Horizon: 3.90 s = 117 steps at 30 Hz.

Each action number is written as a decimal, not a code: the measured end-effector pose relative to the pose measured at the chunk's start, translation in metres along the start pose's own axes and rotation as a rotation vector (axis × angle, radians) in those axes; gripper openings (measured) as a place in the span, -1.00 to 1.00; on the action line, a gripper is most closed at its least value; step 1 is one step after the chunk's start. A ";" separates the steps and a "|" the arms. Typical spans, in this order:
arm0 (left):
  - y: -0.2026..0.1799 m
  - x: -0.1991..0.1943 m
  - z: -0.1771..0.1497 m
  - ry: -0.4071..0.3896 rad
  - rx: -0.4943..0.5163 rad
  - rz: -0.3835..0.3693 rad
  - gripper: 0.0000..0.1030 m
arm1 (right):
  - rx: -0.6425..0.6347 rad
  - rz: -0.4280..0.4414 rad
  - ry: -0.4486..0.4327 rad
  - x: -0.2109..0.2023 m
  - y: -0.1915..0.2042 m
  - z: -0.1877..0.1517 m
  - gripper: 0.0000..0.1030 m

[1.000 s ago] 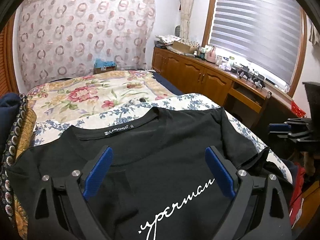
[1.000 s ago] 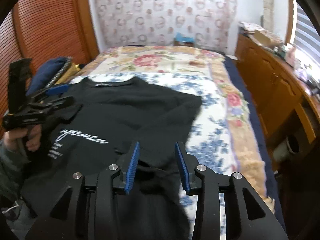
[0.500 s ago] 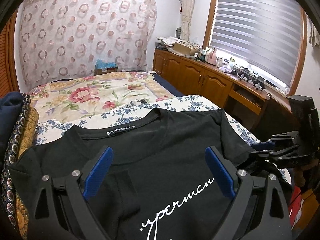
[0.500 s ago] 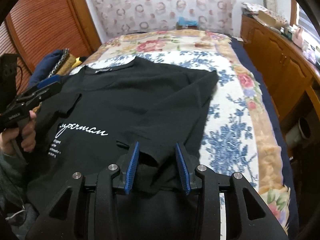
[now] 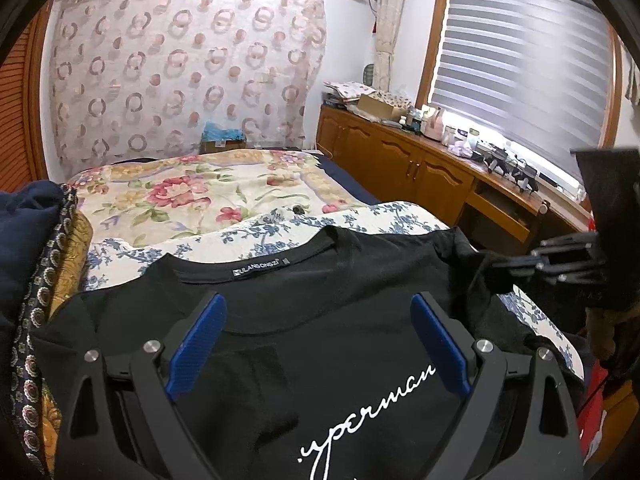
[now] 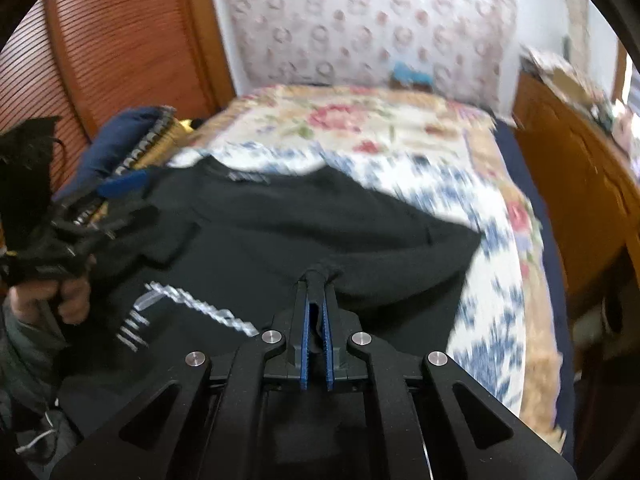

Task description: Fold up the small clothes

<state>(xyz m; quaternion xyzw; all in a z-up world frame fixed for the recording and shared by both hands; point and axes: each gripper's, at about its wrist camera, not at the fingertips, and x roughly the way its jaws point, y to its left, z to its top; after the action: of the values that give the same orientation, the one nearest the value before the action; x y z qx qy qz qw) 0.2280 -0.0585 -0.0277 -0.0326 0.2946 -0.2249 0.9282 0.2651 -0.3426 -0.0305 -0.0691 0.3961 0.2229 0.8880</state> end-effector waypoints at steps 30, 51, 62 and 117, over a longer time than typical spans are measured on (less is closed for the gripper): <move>0.012 0.017 -0.011 0.059 -0.003 0.042 0.83 | 0.061 -0.194 0.092 0.054 -0.083 -0.005 -0.27; 0.016 0.024 -0.015 0.086 -0.008 0.047 0.83 | 0.024 -0.125 -0.038 0.069 -0.093 0.059 -0.27; 0.013 0.027 -0.014 0.087 -0.001 0.044 0.83 | 0.063 -0.031 0.089 0.057 -0.050 0.010 -0.27; 0.020 0.007 -0.006 0.028 -0.038 0.095 0.83 | -0.039 0.085 0.022 0.083 0.004 0.056 -0.36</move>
<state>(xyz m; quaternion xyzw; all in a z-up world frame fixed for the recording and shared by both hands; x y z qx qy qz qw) 0.2373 -0.0429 -0.0401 -0.0329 0.3128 -0.1753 0.9329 0.3493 -0.2938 -0.0531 -0.0722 0.4039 0.2673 0.8719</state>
